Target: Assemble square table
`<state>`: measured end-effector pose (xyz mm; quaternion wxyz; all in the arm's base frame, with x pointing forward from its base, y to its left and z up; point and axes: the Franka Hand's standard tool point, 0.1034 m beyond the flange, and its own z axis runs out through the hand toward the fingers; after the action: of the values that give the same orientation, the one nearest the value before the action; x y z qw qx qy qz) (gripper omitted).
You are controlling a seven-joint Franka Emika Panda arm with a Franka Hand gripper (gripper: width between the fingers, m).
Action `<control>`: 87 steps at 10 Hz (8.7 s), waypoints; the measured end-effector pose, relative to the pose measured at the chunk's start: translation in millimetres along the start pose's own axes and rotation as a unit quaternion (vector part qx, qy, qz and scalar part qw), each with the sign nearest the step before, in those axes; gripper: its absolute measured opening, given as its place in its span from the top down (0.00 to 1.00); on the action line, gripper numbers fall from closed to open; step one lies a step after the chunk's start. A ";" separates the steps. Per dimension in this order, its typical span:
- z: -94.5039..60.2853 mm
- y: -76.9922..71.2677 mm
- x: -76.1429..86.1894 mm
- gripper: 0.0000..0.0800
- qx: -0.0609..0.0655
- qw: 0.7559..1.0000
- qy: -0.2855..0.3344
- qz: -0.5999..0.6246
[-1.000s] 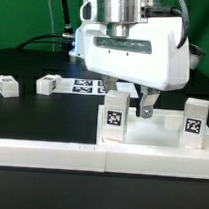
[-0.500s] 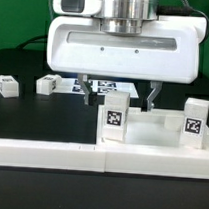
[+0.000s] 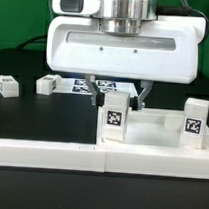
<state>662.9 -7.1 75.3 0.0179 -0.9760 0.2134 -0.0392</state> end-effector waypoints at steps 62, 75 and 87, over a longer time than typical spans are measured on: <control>5.2 -4.8 0.4 0.64 0.005 0.989 -0.018 0.149; 6.3 -5.4 5.8 0.54 0.007 0.712 -0.038 0.701; -33.2 -51.4 -10.0 0.19 0.031 0.729 -0.045 0.682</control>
Offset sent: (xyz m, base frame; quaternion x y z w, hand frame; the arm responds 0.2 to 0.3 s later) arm 0.0055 -0.0027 -0.0017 -0.0103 0.0495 0.2830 0.9578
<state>672.3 43.2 110.4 0.0796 -0.5670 0.8196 0.0206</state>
